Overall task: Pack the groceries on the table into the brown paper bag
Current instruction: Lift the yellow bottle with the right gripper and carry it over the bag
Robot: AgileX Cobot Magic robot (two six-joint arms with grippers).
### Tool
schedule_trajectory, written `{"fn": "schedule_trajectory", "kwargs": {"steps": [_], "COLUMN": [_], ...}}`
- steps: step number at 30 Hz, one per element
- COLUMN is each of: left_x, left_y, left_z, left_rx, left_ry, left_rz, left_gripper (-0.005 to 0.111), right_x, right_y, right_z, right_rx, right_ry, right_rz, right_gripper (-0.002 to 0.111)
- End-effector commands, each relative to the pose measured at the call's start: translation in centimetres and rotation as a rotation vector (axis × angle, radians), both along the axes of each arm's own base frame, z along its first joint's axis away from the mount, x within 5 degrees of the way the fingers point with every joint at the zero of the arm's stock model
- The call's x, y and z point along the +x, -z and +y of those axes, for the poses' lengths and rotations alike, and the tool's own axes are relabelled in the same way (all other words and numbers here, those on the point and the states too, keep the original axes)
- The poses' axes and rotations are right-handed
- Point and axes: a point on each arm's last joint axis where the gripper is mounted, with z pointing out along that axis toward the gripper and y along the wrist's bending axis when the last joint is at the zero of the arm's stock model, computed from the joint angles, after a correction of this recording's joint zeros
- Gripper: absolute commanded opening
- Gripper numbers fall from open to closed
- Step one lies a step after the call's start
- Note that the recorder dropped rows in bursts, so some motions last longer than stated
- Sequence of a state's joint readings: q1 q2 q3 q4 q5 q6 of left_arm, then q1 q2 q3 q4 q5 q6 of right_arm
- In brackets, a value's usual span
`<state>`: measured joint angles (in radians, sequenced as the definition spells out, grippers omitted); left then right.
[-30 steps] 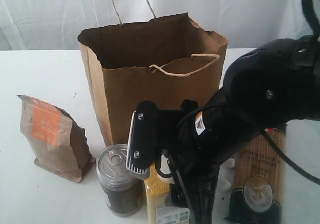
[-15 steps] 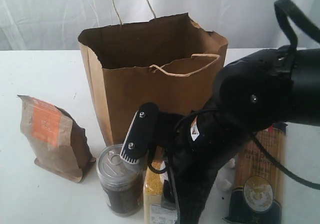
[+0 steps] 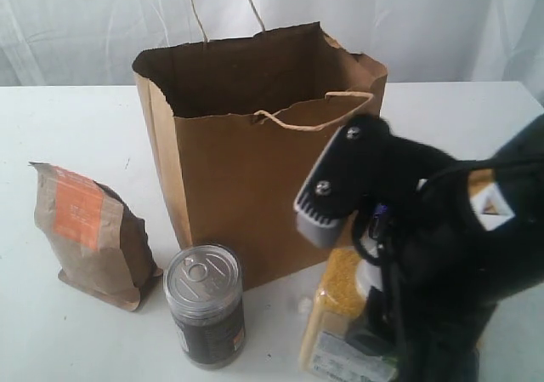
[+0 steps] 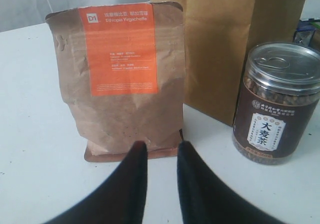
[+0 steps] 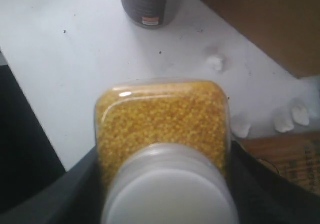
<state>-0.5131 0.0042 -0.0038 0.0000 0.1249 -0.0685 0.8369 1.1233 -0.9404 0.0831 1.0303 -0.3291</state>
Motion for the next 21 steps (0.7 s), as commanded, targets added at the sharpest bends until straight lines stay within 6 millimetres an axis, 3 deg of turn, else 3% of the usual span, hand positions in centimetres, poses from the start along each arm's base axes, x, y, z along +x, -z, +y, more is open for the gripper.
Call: {"fn": "schedule_trajectory", "kwargs": {"steps": [1, 10, 21], "left_x": [0.0, 0.0, 0.0], "left_y": [0.1, 0.1, 0.1], "left_z": [0.0, 0.0, 0.0], "left_rx": [-0.001, -0.001, -0.001], "left_ry": [-0.003, -0.003, -0.003], "left_rz": [0.002, 0.002, 0.002], "left_gripper": [0.028, 0.028, 0.028], "right_x": [-1.6, -1.9, 0.8], "right_y": [-2.6, -9.3, -17.7], "right_z": [-2.7, -5.2, -4.4], "right_rx": [0.060, 0.175, 0.274], "right_ry": [0.081, 0.177, 0.214], "right_rz": [-0.095, -0.361, -0.730], "right_gripper": [0.000, 0.000, 0.000]}}
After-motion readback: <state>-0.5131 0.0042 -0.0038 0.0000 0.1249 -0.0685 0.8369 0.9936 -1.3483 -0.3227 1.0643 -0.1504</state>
